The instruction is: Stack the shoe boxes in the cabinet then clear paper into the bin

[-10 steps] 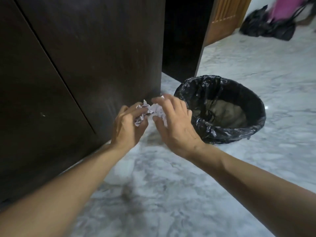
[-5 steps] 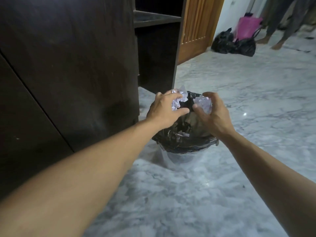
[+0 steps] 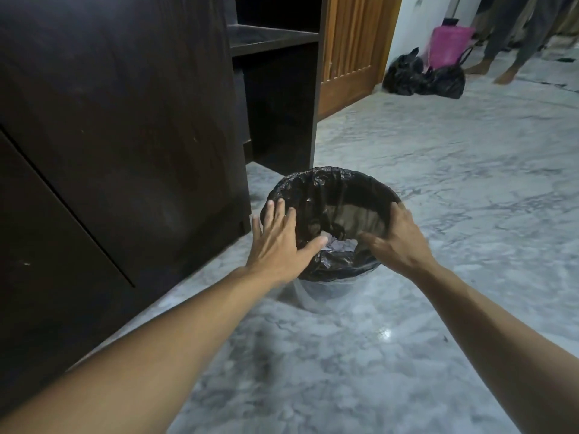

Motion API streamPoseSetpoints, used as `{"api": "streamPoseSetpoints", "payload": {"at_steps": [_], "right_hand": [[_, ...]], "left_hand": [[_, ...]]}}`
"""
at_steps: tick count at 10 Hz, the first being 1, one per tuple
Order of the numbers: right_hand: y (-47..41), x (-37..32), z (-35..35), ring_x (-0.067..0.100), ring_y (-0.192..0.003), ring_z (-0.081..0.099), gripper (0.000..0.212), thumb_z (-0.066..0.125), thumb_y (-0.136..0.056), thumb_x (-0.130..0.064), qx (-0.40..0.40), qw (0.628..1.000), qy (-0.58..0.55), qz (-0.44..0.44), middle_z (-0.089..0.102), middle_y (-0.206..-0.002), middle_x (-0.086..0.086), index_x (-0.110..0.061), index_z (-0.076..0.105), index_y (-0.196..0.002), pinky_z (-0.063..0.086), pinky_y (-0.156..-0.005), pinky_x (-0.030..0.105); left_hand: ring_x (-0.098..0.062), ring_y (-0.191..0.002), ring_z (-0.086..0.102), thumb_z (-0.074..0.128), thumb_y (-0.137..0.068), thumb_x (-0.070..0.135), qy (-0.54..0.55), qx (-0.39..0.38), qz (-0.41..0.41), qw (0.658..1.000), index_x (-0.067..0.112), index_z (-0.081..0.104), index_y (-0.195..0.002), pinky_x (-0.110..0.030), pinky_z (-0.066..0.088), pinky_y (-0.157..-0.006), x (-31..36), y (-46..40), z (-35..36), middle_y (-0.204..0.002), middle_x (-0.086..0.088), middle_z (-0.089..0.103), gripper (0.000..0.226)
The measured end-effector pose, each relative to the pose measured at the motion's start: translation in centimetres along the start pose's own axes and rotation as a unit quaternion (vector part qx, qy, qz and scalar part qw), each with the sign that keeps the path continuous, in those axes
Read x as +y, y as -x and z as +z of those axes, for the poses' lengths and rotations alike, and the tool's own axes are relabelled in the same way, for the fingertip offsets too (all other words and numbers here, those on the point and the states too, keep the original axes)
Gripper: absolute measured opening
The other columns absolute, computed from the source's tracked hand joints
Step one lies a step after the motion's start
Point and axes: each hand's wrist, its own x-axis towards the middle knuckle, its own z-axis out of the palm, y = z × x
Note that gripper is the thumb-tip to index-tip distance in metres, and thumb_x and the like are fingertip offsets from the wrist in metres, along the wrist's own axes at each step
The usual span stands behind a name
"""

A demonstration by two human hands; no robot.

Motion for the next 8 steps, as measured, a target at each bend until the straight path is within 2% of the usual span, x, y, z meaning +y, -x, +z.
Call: {"api": "streamPoseSetpoints", "payload": {"at_steps": [1,2,3,4,5,7,8], "right_hand": [[0.4,-0.4,-0.1,0.030,-0.130,0.036,0.112,0.053,-0.054,-0.085,-0.042,0.998,0.029,-0.024,0.040,-0.137,0.013,-0.007,0.037,-0.132,0.042,-0.101,0.045],[0.6,-1.4,-0.1,0.031,-0.136,0.034,0.140,0.051,-0.035,-0.099,-0.093,0.995,0.017,-0.045,0.035,-0.141,0.015,-0.005,0.031,-0.138,0.041,-0.105,0.047],[0.4,-2.7,1.2,0.032,-0.144,0.024,0.134,0.054,-0.047,-0.093,-0.094,0.990,0.071,-0.073,0.026,-0.153,0.018,-0.004,0.026,-0.142,0.038,-0.108,0.047],[-0.3,-4.5,2.8,0.029,-0.150,0.007,0.123,0.059,-0.066,-0.080,-0.079,0.990,0.084,-0.076,0.015,-0.160,0.019,0.000,0.016,-0.148,0.030,-0.115,0.046],[-1.2,-5.9,3.8,0.028,-0.151,0.002,0.124,0.060,-0.068,-0.079,-0.078,0.991,0.089,-0.065,0.010,-0.161,0.019,0.001,0.011,-0.151,0.027,-0.116,0.046],[-1.9,-6.9,4.7,0.030,-0.150,0.000,0.124,0.053,-0.069,-0.083,-0.082,0.990,0.095,-0.061,0.008,-0.161,0.019,0.000,0.011,-0.151,0.024,-0.117,0.047],[-1.8,-7.2,4.6,0.029,-0.150,-0.003,0.122,0.050,-0.071,-0.083,-0.081,0.989,0.101,-0.066,0.000,-0.163,0.015,-0.006,0.005,-0.154,0.015,-0.119,0.052]], "left_hand": [[-0.020,-0.146,-0.022,0.022,-0.088,0.073,-0.013,-0.035,-0.035,0.999,0.009,0.001,-0.153,-0.048,-0.011,-0.118,-0.6,0.4,-0.1,-0.160,-0.008,-0.019,0.094],[-0.021,-0.147,-0.020,0.018,-0.092,0.067,-0.051,-0.029,-0.056,0.997,0.009,0.003,-0.153,-0.052,-0.010,-0.116,-1.7,0.6,-1.0,-0.160,-0.009,-0.017,0.086],[-0.024,-0.149,-0.010,0.021,-0.096,0.060,-0.079,0.012,-0.093,0.992,0.009,0.015,-0.153,-0.054,-0.002,-0.118,-2.9,0.5,-2.2,-0.162,-0.010,-0.005,0.077],[-0.021,-0.150,-0.004,0.026,-0.092,0.067,-0.047,-0.007,-0.117,0.992,0.009,0.013,-0.153,-0.052,0.003,-0.119,-3.5,-0.1,-3.0,-0.163,-0.007,-0.003,0.085],[-0.019,-0.149,-0.010,0.030,-0.083,0.078,-0.030,-0.043,-0.143,0.988,0.011,0.004,-0.154,-0.053,0.000,-0.119,-4.6,-1.1,-3.3,-0.162,-0.004,-0.012,0.101],[-0.021,-0.149,-0.012,0.033,-0.081,0.080,-0.012,-0.067,-0.161,0.985,0.014,0.002,-0.154,-0.057,-0.003,-0.117,-5.8,-2.4,-4.0,-0.161,-0.001,-0.016,0.103],[-0.023,-0.149,-0.010,0.038,-0.083,0.076,-0.008,-0.052,-0.155,0.987,0.016,0.000,-0.154,-0.057,-0.001,-0.117,-5.8,-1.8,-4.3,-0.161,-0.002,-0.016,0.101]]}}
